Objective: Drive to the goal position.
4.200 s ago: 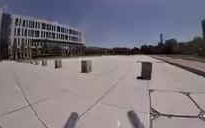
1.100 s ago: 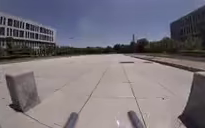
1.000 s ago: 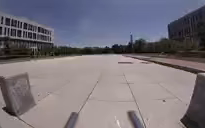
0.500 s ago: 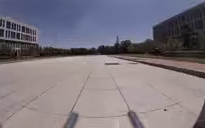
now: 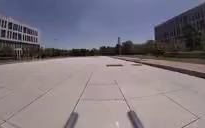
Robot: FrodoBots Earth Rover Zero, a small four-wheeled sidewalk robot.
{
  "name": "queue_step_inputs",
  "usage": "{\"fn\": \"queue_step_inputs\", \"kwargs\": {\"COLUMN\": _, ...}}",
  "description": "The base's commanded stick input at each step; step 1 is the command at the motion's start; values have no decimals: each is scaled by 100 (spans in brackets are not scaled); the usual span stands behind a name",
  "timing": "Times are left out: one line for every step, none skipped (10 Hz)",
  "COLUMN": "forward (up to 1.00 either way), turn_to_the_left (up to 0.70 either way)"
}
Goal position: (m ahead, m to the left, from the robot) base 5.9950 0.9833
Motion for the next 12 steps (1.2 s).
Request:
{"fn": "queue_step_inputs", "kwargs": {"forward": 70, "turn_to_the_left": 0}}
{"fn": "queue_step_inputs", "kwargs": {"forward": 70, "turn_to_the_left": 0}}
{"fn": "queue_step_inputs", "kwargs": {"forward": 70, "turn_to_the_left": 0}}
{"fn": "queue_step_inputs", "kwargs": {"forward": 70, "turn_to_the_left": 0}}
{"fn": "queue_step_inputs", "kwargs": {"forward": 70, "turn_to_the_left": 0}}
{"fn": "queue_step_inputs", "kwargs": {"forward": 70, "turn_to_the_left": 0}}
{"fn": "queue_step_inputs", "kwargs": {"forward": 70, "turn_to_the_left": 0}}
{"fn": "queue_step_inputs", "kwargs": {"forward": 70, "turn_to_the_left": 0}}
{"fn": "queue_step_inputs", "kwargs": {"forward": 70, "turn_to_the_left": 0}}
{"fn": "queue_step_inputs", "kwargs": {"forward": 70, "turn_to_the_left": 0}}
{"fn": "queue_step_inputs", "kwargs": {"forward": 70, "turn_to_the_left": 0}}
{"fn": "queue_step_inputs", "kwargs": {"forward": 70, "turn_to_the_left": 0}}
